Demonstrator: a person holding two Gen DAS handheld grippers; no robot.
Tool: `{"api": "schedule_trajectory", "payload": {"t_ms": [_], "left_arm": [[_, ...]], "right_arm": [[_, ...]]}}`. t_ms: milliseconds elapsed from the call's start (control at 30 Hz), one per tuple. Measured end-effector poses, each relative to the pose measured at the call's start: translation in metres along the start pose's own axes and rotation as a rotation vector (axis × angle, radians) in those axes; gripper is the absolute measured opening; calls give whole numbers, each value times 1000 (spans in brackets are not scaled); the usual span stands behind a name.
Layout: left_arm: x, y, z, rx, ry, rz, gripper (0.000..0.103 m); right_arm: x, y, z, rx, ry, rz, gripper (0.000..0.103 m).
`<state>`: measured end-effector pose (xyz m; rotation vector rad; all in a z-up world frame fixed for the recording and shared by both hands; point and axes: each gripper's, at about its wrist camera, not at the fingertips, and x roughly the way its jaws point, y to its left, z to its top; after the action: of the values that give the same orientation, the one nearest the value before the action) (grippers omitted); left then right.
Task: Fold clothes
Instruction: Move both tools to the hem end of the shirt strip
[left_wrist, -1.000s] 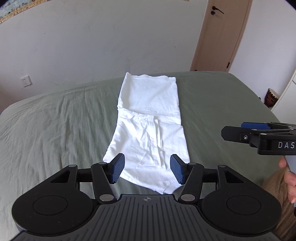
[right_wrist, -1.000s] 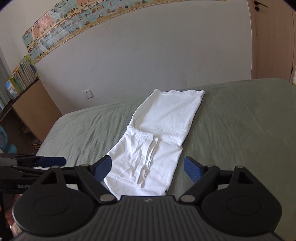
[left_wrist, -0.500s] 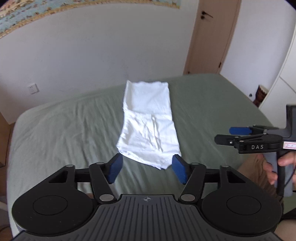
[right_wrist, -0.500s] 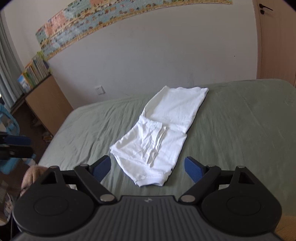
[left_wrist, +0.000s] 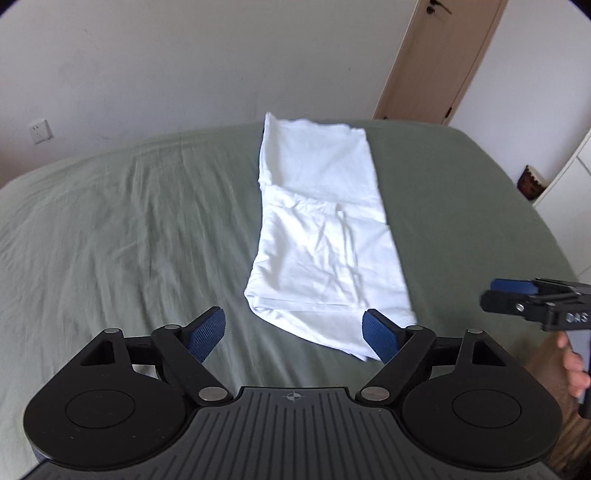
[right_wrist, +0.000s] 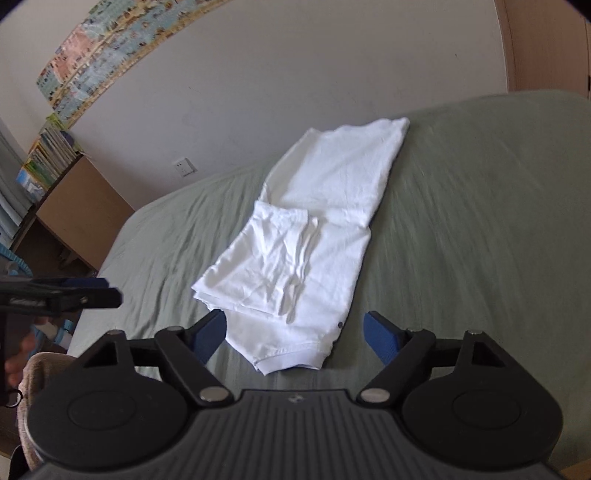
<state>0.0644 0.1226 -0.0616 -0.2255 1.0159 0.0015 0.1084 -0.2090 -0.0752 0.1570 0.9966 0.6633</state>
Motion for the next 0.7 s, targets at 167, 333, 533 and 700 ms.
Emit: {"api": "schedule_trajectory", "payload": {"t_ms": [167, 333, 533, 700], "left_arm": [[50, 21, 8, -30, 57, -52, 75], [84, 34, 12, -44, 85, -76, 72], [105, 45, 16, -58, 112, -109, 71], [105, 52, 22, -54, 95, -139, 71]], "right_arm": [[30, -13, -7, 75, 38, -11, 82], [48, -25, -11, 137, 71, -15, 79], [66, -32, -11, 163, 106, -15, 78], [76, -33, -12, 162, 130, -13, 78]]}}
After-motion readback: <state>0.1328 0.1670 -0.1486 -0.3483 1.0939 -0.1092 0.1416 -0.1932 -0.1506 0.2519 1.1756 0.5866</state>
